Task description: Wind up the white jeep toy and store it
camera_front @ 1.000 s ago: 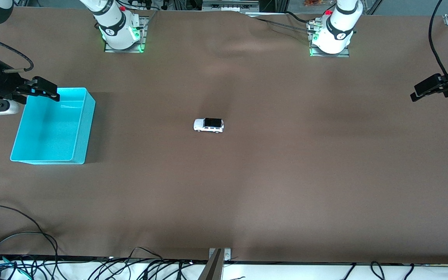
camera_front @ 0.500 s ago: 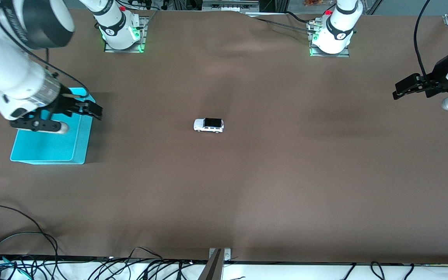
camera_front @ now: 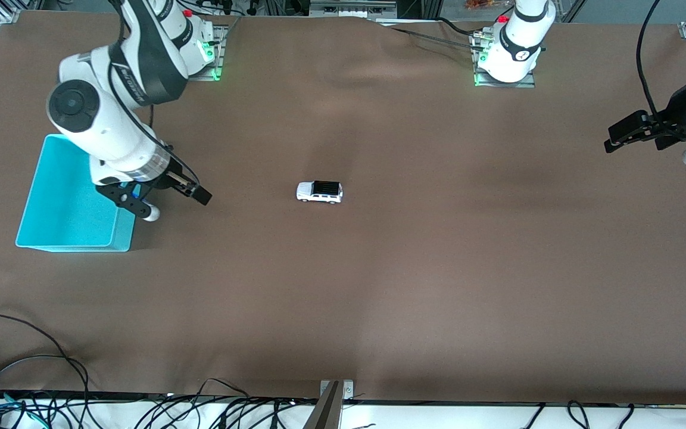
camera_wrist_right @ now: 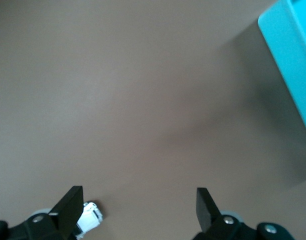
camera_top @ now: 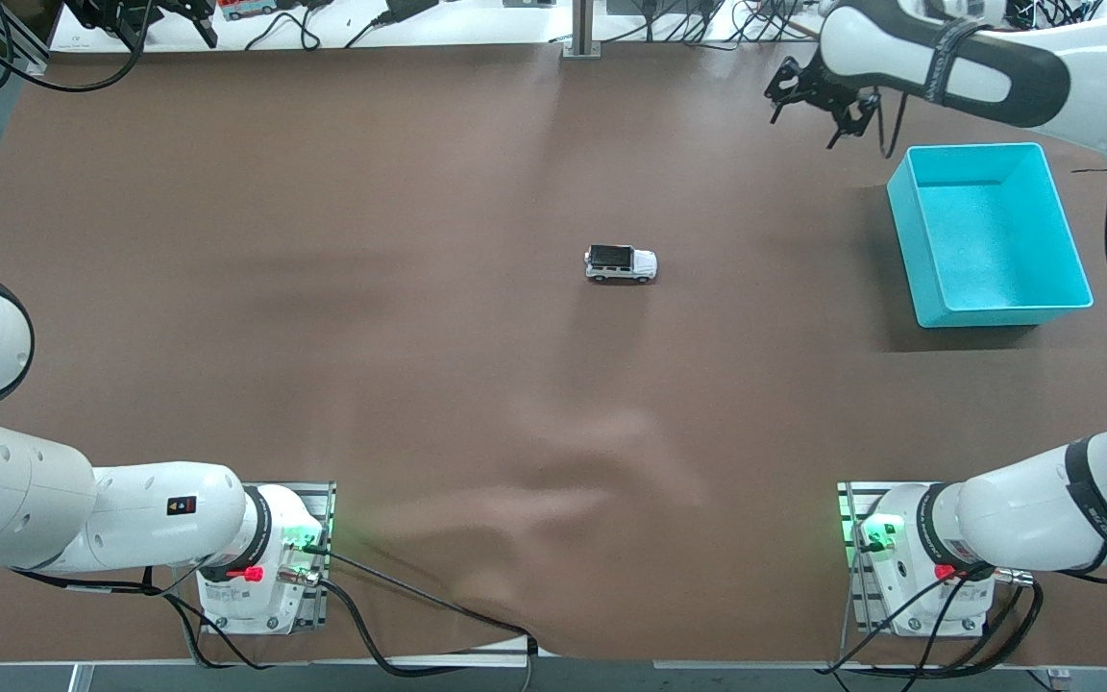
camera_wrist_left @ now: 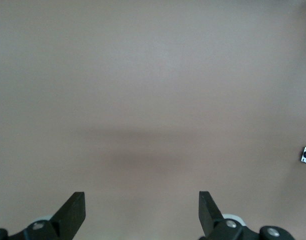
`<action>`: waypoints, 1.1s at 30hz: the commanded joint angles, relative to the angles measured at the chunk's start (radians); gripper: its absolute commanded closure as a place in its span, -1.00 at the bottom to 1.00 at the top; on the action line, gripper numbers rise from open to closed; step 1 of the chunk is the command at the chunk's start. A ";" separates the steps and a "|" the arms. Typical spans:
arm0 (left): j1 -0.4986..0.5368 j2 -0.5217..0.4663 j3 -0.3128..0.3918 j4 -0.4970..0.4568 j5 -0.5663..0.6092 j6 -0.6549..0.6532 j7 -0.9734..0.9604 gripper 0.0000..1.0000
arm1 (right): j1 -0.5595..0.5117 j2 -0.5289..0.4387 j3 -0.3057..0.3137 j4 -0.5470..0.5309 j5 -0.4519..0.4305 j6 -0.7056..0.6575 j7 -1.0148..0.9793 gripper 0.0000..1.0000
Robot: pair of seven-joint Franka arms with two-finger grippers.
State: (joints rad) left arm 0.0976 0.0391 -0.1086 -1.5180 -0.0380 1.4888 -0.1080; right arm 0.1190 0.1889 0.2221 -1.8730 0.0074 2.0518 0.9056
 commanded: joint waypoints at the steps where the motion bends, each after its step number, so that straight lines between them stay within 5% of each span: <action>1: -0.001 0.027 -0.002 0.045 -0.020 -0.013 0.022 -1.00 | 0.056 -0.009 -0.003 -0.038 0.019 0.079 0.200 -1.00; 25: -0.009 0.030 -0.002 0.047 -0.019 -0.012 0.022 -1.00 | 0.284 0.084 -0.003 -0.218 0.020 0.363 1.042 -1.00; 33: -0.009 0.030 -0.002 0.047 -0.019 -0.012 0.022 -1.00 | 0.341 0.119 -0.003 -0.219 0.023 0.386 1.139 -1.00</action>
State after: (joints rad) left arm 0.0913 0.0505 -0.1127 -1.5065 -0.0380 1.4888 -0.1080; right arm 0.4274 0.2964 0.2262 -2.0859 0.0111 2.4144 1.9731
